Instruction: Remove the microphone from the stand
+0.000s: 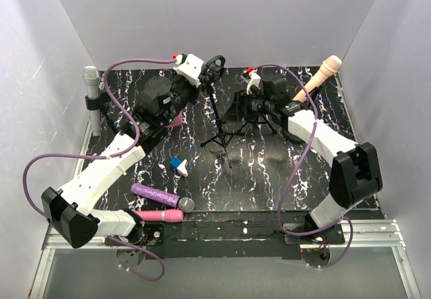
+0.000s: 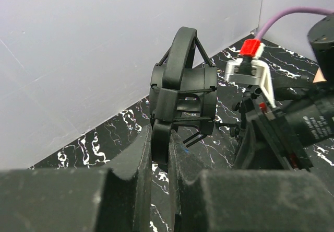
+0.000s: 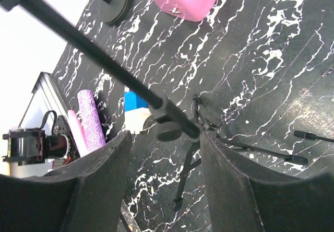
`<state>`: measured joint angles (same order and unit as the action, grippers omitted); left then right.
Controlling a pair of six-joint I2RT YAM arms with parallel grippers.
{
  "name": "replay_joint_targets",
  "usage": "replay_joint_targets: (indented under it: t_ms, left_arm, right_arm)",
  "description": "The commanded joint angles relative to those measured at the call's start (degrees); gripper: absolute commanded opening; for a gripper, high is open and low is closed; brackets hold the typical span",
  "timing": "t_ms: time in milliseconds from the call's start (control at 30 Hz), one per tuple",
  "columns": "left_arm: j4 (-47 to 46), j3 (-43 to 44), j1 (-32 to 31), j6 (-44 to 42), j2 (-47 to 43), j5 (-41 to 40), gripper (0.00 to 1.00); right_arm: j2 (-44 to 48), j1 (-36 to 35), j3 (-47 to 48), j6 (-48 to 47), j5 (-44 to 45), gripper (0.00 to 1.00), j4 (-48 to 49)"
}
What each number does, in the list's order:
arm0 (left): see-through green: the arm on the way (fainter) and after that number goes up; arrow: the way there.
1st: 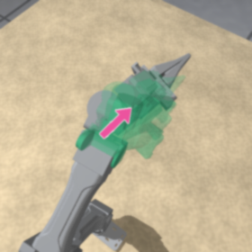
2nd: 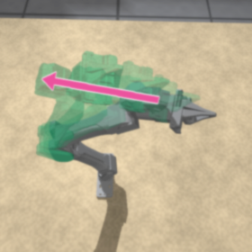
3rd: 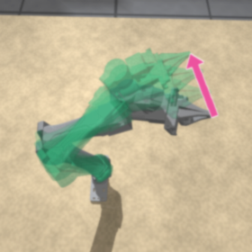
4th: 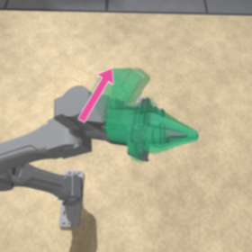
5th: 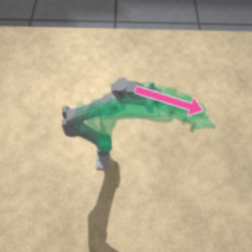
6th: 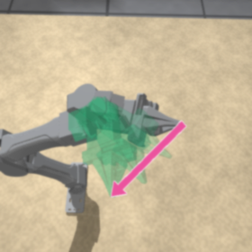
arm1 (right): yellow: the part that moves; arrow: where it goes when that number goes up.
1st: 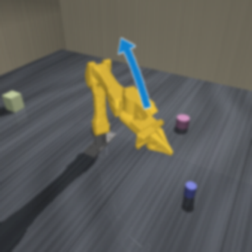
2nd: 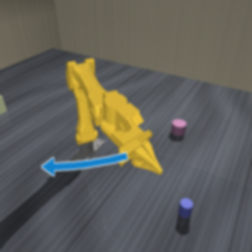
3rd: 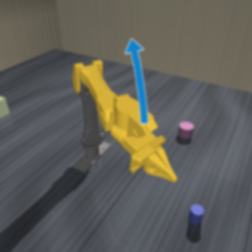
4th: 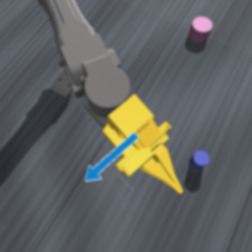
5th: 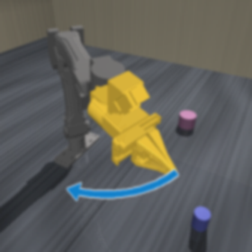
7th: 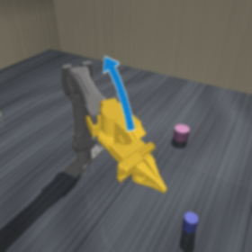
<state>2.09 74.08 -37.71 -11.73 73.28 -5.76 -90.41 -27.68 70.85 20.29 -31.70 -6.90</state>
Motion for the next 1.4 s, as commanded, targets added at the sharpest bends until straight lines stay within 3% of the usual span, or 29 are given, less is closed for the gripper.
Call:
replay_joint_targets:
  t_ms: [0, 533, 867, 1100, 1367]
  left_arm:
    - [3.63, -0.87, 0.10, 0.83, -1.29, -0.39, 0.00]
    - [3.89, -1.49, 0.10, 0.21, -1.91, -0.39, 0.00]
    - [-3.74, -0.61, 0.18, -1.63, 2.74, 3.65, 0.00]
    - [-14.81, 3.34, 0.10, -12.07, 10.56, 4.88, 0.00]
    - [-24.14, 8.26, 0.18, -23.60, 16.02, 8.66, 0.00]
  right_arm:
    - [-3.80, 0.35, 3.33, 2.56, 0.94, 0.61, 0.66]
    - [-0.91, 0.61, -8.62, -1.39, 4.63, 0.54, -2.42]
    - [4.19, 0.61, -4.85, -9.48, 3.05, 0.52, -7.51]
    - [9.63, 0.61, -1.51, -9.75, 3.05, 0.52, -7.78]
    - [16.49, 0.61, -4.05, -9.75, 3.05, 0.52, -7.78]
